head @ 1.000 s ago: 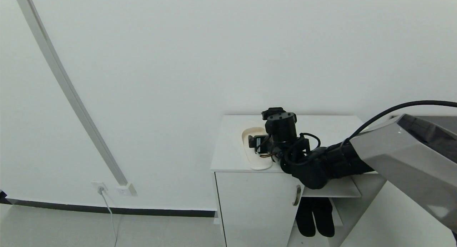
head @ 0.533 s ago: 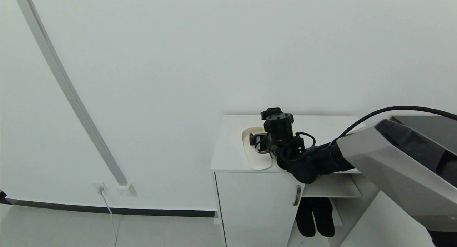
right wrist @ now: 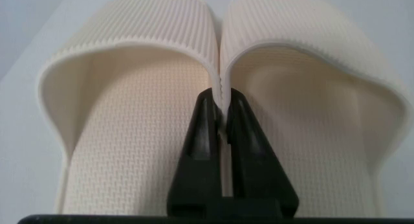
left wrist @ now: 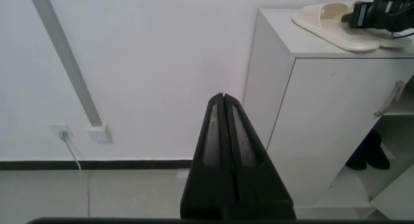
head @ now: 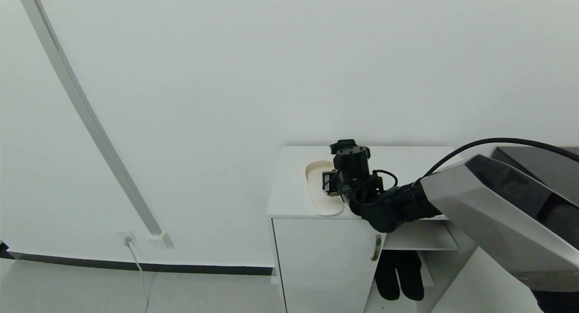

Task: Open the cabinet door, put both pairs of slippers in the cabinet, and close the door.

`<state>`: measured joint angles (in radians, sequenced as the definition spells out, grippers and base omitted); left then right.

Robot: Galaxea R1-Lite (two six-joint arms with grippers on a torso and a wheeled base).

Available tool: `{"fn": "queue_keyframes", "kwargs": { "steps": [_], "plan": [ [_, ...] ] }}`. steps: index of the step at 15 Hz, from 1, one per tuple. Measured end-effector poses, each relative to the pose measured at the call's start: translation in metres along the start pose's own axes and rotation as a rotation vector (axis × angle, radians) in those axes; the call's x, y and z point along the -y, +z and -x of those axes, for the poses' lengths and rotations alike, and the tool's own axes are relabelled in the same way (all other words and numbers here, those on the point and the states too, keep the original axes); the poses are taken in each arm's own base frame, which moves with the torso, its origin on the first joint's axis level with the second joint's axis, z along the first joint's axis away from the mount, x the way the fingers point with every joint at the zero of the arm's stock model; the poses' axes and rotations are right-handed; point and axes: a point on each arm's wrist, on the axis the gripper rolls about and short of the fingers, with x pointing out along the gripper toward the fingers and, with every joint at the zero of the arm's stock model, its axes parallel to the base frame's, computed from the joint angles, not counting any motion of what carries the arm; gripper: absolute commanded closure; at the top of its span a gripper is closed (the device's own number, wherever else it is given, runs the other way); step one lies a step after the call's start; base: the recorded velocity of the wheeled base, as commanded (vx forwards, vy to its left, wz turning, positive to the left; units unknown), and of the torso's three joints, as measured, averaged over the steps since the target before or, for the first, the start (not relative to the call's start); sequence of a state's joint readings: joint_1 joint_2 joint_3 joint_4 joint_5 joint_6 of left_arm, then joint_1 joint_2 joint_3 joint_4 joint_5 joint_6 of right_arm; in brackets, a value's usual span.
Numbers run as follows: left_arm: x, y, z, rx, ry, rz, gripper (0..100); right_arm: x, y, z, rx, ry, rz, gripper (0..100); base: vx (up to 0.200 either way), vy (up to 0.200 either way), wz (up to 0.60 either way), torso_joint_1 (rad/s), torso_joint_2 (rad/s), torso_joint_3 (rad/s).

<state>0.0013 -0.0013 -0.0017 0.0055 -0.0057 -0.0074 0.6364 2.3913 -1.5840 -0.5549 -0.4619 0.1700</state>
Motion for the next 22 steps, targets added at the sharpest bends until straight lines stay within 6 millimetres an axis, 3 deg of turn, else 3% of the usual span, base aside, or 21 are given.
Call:
{"fn": "queue_keyframes", "kwargs": {
  "steps": [3, 6, 9, 16, 18, 22],
  "plan": [
    [0.000, 0.000, 0.000, 0.000, -0.001, -0.002, 100, 0.000, 0.004, 0.005, 0.004, 0.004, -0.002, 100, 0.000, 0.000, 0.00, 0.000, 0.00, 0.000],
    [0.000, 0.000, 0.000, 0.000, -0.002, -0.005, 100, 0.007, 0.015, 0.028, 0.009, 0.038, -0.007, 100, 0.000, 0.000, 0.00, 0.000, 0.00, 0.000],
    [0.000, 0.000, 0.000, 0.000, -0.001, -0.005, 100, 0.017, 0.026, 0.064, 0.016, 0.097, -0.011, 100, 0.000, 0.000, 0.00, 0.000, 0.00, 0.000],
    [0.000, 0.000, 0.000, 0.000, -0.002, -0.002, 100, 0.063, 0.026, 0.173, -0.009, 0.352, -0.010, 100, 0.000, 0.000, 0.00, 0.000, 0.00, 0.000],
    [0.000, 0.000, 0.000, 0.000, -0.003, -0.002, 100, 0.071, 0.030, 0.183, 0.002, 0.364, -0.016, 100, 0.000, 0.000, 0.00, 0.000, 0.00, 0.000],
    [0.000, 0.000, 0.000, 0.000, -0.002, -0.002, 100, 0.075, 0.033, 0.183, 0.029, 0.356, -0.027, 100, 0.000, 0.000, 0.00, 0.000, 0.00, 0.000]
  ]
}}
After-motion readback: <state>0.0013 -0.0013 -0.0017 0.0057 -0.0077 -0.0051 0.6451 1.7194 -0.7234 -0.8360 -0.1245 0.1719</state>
